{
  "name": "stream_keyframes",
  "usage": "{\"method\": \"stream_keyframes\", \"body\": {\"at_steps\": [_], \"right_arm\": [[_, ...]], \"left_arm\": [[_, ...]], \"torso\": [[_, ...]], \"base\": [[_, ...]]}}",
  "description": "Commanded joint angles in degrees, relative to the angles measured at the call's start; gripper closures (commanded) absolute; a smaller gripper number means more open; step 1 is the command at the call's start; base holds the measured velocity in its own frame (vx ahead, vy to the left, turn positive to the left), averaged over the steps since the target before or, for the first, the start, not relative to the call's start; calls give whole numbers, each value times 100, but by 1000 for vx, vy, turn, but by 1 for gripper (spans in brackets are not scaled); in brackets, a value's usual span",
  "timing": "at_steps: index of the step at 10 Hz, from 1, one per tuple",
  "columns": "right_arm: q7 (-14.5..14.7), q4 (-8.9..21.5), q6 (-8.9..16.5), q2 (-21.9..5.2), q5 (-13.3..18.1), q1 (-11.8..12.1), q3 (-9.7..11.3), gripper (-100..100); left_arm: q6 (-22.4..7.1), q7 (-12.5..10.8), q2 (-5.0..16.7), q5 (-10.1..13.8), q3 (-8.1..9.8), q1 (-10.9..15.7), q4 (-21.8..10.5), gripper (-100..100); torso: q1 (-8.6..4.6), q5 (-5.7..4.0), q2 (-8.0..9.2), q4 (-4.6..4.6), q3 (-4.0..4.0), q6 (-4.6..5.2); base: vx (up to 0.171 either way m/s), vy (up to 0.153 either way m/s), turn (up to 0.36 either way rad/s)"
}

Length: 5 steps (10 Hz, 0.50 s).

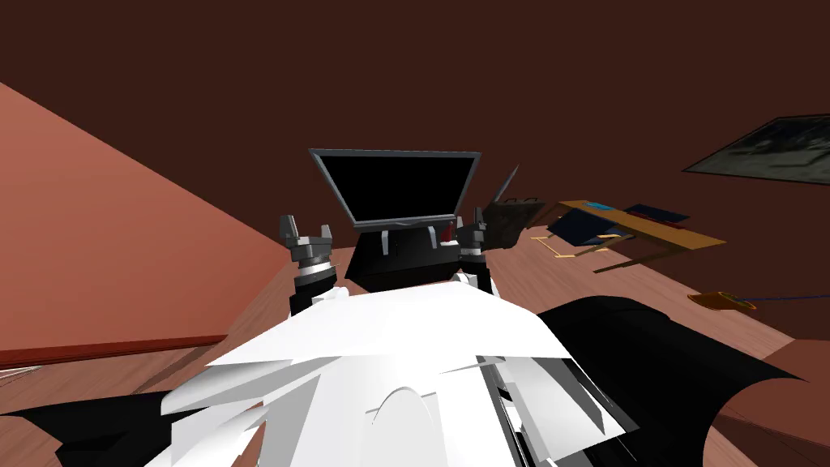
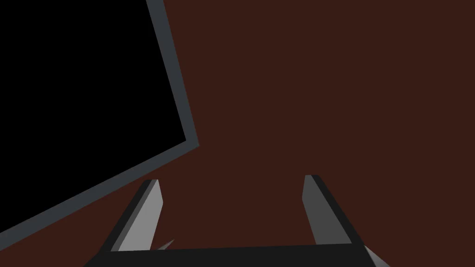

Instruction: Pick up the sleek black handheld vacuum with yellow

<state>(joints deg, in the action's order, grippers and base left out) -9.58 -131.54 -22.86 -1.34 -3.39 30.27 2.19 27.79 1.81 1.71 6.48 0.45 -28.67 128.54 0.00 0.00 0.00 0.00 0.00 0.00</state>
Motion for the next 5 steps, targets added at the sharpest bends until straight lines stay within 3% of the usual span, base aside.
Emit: {"method": "stream_keyframes", "body": {"at_steps": [1, 5], "right_arm": [[0, 0, 0, 0, 0, 0, 0, 0], [0, 0, 0, 1, 0, -1, 1, 0]], "left_arm": [[-45, -152, 146, -41, 170, 90, -151, -100], [-218, -681, 389, -173, 746, 394, -682, -100]], "torso": [[0, 0, 0, 0, 0, 0], [-26, -5, 0, 0, 0, 2]], "base": [[-3, -34, -201], [-4, -65, -207]]}}
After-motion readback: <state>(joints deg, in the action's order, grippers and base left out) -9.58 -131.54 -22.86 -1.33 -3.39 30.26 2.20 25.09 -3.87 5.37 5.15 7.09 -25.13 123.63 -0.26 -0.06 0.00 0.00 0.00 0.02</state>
